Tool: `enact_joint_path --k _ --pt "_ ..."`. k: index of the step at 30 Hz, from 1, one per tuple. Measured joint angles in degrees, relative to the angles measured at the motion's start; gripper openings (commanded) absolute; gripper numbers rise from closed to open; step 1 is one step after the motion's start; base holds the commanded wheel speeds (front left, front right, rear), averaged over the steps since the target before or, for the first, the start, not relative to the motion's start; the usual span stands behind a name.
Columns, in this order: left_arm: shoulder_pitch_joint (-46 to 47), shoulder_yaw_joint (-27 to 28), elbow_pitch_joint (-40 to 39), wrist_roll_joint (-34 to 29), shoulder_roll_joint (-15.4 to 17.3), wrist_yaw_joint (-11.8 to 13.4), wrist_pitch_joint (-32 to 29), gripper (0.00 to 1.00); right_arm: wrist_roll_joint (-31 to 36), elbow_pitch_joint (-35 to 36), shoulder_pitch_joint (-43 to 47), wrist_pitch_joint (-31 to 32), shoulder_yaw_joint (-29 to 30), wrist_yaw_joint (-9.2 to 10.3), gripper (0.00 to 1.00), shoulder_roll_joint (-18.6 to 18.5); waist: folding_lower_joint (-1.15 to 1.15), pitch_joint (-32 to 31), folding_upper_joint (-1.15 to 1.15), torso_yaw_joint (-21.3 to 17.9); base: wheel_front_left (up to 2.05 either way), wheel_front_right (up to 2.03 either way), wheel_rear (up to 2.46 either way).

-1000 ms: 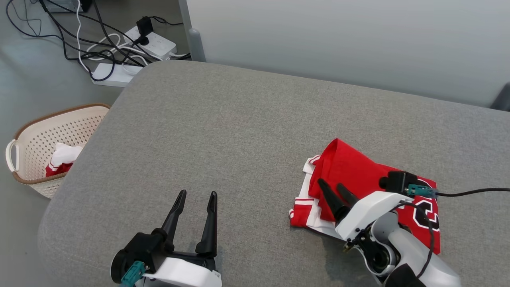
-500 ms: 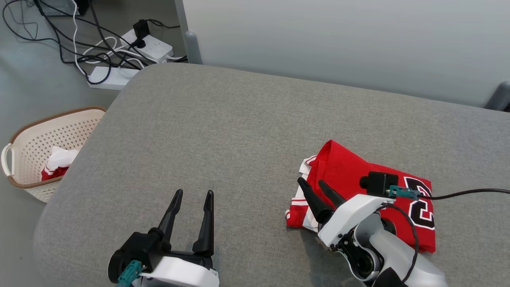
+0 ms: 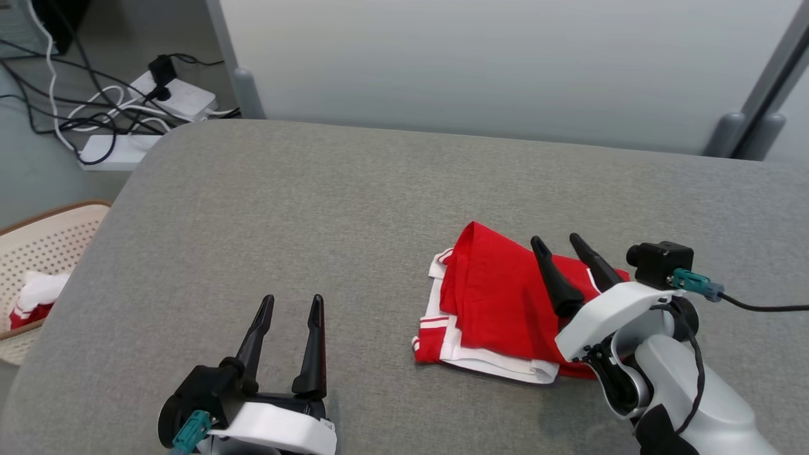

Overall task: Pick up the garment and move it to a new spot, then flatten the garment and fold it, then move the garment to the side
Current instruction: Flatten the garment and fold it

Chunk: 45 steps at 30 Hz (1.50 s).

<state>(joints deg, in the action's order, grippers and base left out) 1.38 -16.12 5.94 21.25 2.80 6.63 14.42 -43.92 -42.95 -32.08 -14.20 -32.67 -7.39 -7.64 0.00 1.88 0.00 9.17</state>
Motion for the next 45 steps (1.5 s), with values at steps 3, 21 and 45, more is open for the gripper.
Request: enact_joint_path --k 3,21,45 --pt "-0.01 0.36 -0.22 -0.26 -0.01 0.05 0.00 1.00 4.59 3.45 2.26 -0.02 3.90 -0.01 1.00 0.22 0.00 -0.20 0.00 -1.55 0.00 0.00 0.00" --pt "-1.94 3.63 -0.63 -4.72 -0.02 0.03 0.01 1.00 25.18 22.65 21.50 -0.03 21.11 -0.01 1.00 1.33 0.00 -1.85 0.00 -8.48 0.00 0.00 0.00" --pt "-5.95 5.65 0.13 -9.14 0.00 -0.53 0.00 1.00 25.21 29.77 31.26 -0.03 23.14 -0.01 1.00 1.72 0.00 -3.90 0.00 -9.65 0.00 0.00 0.00"
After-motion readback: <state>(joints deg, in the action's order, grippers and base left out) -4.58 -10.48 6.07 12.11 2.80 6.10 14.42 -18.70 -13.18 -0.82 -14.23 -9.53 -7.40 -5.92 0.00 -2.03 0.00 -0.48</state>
